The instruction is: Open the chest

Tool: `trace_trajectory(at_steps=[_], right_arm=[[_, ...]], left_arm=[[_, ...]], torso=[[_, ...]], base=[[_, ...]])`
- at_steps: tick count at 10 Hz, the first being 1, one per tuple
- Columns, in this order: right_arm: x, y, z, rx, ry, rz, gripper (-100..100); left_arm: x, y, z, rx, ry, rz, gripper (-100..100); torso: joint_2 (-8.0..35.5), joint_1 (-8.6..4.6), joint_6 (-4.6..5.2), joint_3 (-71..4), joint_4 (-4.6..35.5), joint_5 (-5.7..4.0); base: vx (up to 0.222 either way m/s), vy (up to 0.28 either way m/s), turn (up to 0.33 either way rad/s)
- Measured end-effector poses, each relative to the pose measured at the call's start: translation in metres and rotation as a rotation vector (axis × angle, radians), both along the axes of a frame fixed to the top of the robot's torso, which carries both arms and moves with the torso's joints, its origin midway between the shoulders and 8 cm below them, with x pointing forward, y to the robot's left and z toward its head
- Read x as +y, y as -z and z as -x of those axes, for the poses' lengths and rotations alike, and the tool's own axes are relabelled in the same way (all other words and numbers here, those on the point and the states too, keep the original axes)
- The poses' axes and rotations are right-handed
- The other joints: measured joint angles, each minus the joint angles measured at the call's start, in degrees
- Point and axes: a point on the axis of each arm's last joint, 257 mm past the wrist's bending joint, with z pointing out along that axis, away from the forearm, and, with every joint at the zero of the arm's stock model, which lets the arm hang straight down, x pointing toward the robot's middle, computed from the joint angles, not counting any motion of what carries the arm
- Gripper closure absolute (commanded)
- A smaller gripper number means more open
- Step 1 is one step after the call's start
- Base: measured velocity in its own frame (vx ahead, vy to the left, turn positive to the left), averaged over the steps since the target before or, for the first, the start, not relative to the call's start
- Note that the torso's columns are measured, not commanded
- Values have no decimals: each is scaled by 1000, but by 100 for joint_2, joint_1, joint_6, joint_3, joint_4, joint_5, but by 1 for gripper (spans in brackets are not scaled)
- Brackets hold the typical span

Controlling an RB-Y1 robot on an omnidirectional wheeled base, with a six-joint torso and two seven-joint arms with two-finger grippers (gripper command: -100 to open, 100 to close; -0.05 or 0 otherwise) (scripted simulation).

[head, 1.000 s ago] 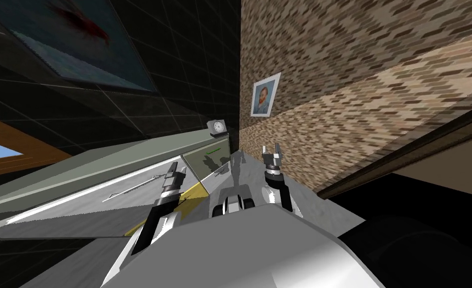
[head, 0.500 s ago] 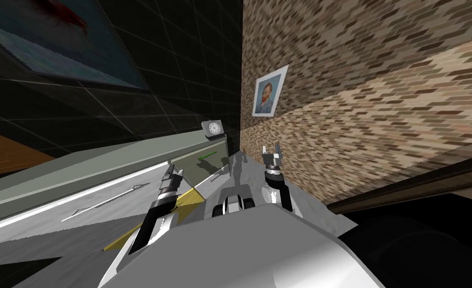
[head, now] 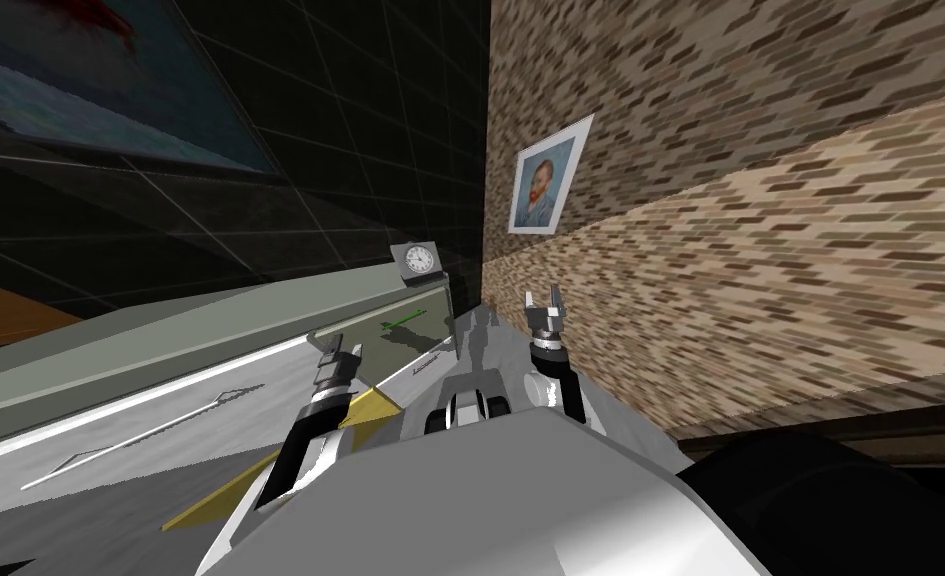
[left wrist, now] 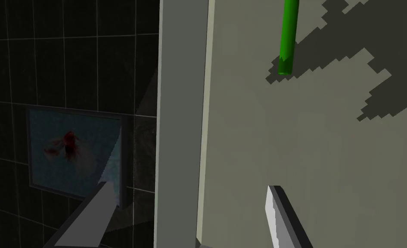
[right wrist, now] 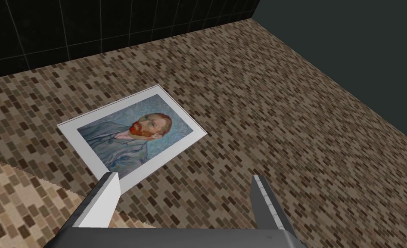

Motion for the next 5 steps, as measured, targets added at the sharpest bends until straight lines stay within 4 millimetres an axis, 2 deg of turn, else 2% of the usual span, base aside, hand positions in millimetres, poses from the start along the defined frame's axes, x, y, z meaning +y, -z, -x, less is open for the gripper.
trace_trajectory(at_steps=[5], right_arm=[[0, 0, 0, 0, 0, 0, 0]], left_arm=[[27, 29, 8, 27, -73, 101, -100]], torso=[[5, 8, 0, 3, 2, 3]], base=[[132, -144, 84]])
